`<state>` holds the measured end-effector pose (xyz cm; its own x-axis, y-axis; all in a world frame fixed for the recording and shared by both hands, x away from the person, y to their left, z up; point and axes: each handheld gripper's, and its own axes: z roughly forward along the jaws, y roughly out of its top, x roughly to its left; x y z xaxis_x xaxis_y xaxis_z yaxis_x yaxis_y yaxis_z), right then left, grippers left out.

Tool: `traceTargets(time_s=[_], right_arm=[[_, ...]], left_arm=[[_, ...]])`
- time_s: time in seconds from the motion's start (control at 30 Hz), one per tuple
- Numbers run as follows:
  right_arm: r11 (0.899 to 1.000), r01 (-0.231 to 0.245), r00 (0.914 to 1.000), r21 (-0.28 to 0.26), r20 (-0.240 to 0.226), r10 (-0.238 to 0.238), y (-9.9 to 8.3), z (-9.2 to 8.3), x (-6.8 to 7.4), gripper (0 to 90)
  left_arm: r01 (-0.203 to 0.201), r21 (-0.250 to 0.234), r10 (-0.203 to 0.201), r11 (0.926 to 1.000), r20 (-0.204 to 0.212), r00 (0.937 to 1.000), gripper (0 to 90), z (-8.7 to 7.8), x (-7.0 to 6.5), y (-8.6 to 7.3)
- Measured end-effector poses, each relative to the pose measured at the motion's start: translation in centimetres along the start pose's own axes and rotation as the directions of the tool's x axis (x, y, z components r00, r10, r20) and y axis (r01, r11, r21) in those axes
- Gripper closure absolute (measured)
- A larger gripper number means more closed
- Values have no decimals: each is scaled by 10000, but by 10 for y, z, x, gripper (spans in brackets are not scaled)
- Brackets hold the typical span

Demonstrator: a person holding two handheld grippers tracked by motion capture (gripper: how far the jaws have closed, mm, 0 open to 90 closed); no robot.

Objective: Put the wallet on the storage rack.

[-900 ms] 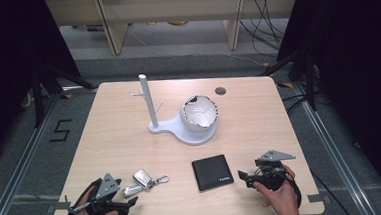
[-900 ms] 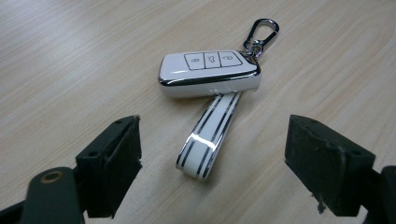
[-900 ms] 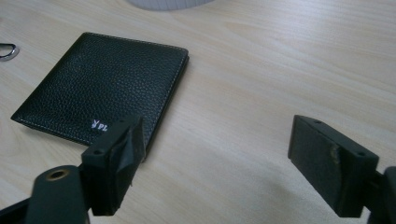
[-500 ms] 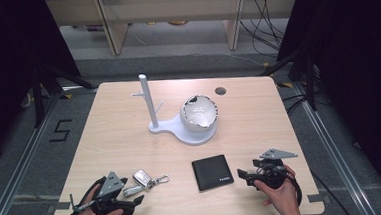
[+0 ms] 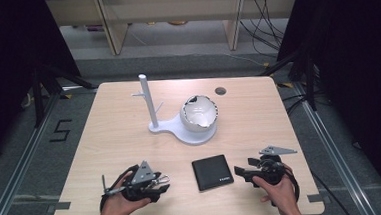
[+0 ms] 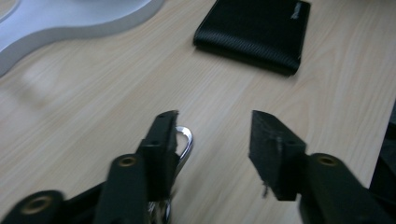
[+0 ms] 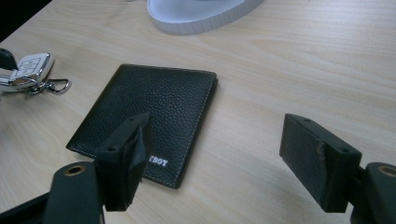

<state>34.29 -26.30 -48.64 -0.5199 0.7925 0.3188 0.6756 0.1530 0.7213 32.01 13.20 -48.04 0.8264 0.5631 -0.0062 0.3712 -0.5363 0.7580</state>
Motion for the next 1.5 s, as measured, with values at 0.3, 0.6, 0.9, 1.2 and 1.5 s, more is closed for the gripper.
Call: traceTargets(time_s=[0.3,0.6,0.9,1.2,1.5], right_arm=[[9999,-169,9995,22,-257,169,1,5,-1,287],[9986,-342,9973,395,-631,366,3,20,1,328],[9965,-526,9953,653,-775,577,7,37,4,368],[9927,-796,9906,904,-1036,888,8,50,10,380],[9865,-1430,9821,799,-1122,1515,6,56,12,370]], left_arm=[[-655,48,651,9978,576,9962,702,42,-13,24],[-680,248,654,9974,926,9936,796,67,-14,36],[-876,646,799,9941,1134,9903,839,81,-17,39],[-993,851,890,9914,1173,9891,850,84,-18,39],[-1223,980,1123,9876,1012,9885,864,85,-21,39]])
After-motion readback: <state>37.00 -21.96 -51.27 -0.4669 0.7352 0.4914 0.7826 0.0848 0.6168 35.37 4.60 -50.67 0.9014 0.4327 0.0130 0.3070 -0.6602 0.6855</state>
